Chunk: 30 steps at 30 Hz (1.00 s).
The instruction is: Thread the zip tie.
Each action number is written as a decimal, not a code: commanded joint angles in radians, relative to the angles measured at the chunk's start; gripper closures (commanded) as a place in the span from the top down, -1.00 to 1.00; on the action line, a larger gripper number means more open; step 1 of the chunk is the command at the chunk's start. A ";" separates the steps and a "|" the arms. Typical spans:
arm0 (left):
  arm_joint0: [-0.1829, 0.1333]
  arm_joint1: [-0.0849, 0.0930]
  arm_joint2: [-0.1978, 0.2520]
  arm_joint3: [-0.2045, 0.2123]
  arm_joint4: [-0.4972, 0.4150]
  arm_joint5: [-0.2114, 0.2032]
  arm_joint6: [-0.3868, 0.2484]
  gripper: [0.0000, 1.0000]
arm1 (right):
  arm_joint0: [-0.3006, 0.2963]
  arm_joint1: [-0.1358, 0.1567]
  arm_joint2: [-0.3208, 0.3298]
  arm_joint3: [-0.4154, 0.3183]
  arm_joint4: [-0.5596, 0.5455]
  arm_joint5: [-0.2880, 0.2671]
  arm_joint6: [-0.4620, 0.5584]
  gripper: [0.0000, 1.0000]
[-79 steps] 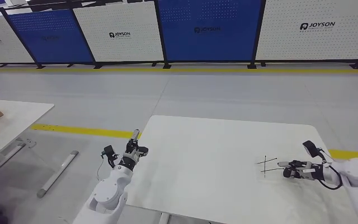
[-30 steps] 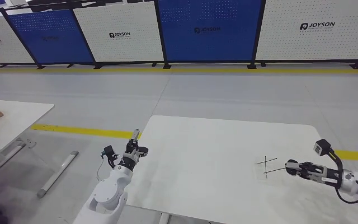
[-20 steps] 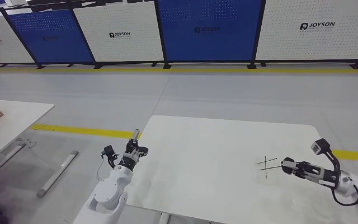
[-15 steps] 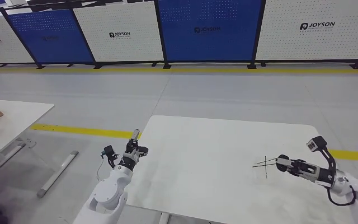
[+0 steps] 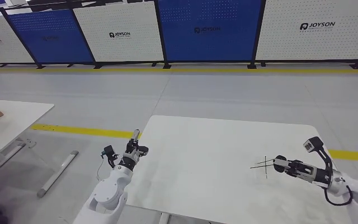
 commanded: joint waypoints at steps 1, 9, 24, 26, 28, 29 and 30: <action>0.000 0.000 0.000 0.000 0.000 0.000 0.000 -1.00 | 0.000 0.000 0.000 0.000 0.000 0.000 0.000 -1.00; 0.000 0.000 0.000 0.000 0.000 0.000 0.000 -0.52 | 0.000 0.000 0.000 0.000 0.000 0.000 0.000 -1.00; -0.009 -0.002 -0.001 0.006 0.010 -0.018 0.022 1.00 | 0.000 0.000 0.000 0.000 0.000 0.000 0.000 -1.00; -0.016 -0.006 0.012 0.002 0.017 -0.032 0.040 1.00 | 0.000 0.000 0.000 0.000 0.000 0.000 0.000 -1.00; -0.019 -0.008 0.026 -0.019 0.038 -0.046 0.033 1.00 | 0.000 0.000 0.000 0.000 0.000 0.000 0.000 -1.00; -0.018 -0.009 0.034 -0.029 0.051 -0.055 0.031 1.00 | 0.000 0.000 0.000 0.000 0.000 0.000 0.000 -1.00; -0.016 -0.010 0.049 -0.045 0.072 -0.063 0.027 1.00 | 0.000 0.000 0.000 0.000 0.000 0.000 0.000 -1.00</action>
